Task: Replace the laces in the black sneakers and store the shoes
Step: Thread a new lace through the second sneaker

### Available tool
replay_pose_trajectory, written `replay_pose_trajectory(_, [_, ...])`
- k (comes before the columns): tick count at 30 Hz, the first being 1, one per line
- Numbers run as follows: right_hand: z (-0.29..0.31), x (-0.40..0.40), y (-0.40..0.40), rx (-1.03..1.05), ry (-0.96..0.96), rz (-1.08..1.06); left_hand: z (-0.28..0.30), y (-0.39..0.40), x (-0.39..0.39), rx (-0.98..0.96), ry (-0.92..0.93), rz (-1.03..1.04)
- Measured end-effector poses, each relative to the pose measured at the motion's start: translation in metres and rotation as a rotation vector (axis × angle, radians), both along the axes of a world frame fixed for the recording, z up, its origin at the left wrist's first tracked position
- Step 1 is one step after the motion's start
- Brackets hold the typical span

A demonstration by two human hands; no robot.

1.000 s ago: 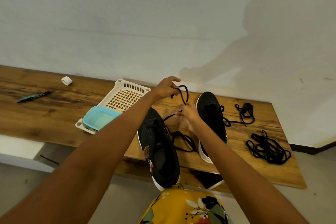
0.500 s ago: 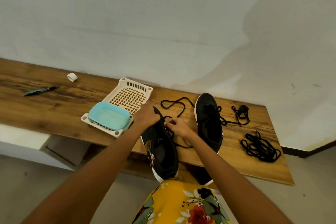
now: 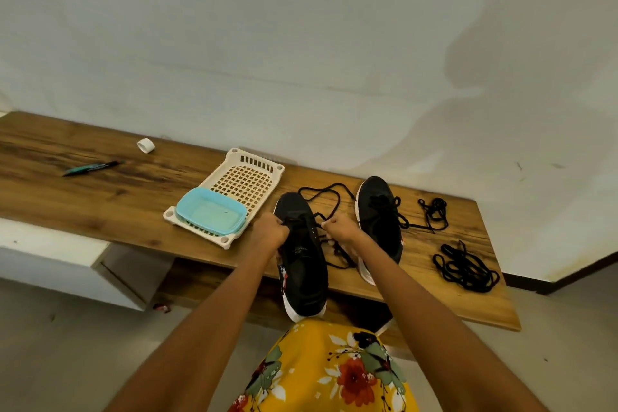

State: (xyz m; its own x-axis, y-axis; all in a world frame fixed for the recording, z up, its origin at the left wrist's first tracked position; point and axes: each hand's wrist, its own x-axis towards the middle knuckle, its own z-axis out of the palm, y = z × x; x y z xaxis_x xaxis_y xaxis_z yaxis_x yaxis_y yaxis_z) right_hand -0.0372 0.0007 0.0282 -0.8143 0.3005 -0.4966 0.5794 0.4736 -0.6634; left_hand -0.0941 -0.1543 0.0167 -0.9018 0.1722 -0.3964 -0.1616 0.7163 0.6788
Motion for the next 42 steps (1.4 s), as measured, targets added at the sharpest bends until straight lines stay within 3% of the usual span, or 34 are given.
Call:
replay_pose_trajectory(4, [0.051, 0.006, 0.034, -0.024, -0.106, 0.086, 0.003, 0.001, -0.001, -0.006, 0.007, -0.021])
replay_pose_trajectory(8, [0.112, 0.013, 0.054, -0.296, 0.205, -0.133, 0.020, 0.013, 0.010, -0.030, 0.084, -0.119])
replay_pose_trajectory(13, [0.177, 0.015, 0.054, -0.558, 0.552, -0.259, 0.069, 0.049, 0.028, 0.185, 0.360, -0.318])
replay_pose_trajectory(17, [0.210, 0.025, 0.054, -0.745, 0.726, -0.286, 0.120, 0.079, 0.047, 0.418, 0.383, -0.368])
replay_pose_trajectory(20, [0.225, 0.033, 0.059, -0.812, 0.846, -0.333, 0.138, 0.088, 0.058, 0.309, 0.512, -0.453])
replay_pose_trajectory(26, [0.257, 0.043, 0.079, -0.715, 1.027, -0.498, 0.112, 0.075, 0.053, 0.056, 0.368, -0.422])
replay_pose_trajectory(33, [0.241, 0.042, 0.096, -0.686, 1.093, -0.700, 0.083, 0.059, 0.053, -0.182, 0.238, -0.424])
replay_pose_trajectory(35, [0.226, 0.038, 0.094, -0.536, 1.025, -0.740, 0.076, 0.056, 0.051, -0.219, 0.222, -0.460])
replay_pose_trajectory(38, [0.194, 0.031, 0.079, -0.278, 0.851, -0.589, 0.063, 0.054, 0.054, -0.227, 0.205, -0.541])
replay_pose_trajectory(42, [0.142, 0.014, 0.049, -0.228, 0.632, -0.379, 0.051, 0.033, 0.049, -0.216, 0.354, -0.495])
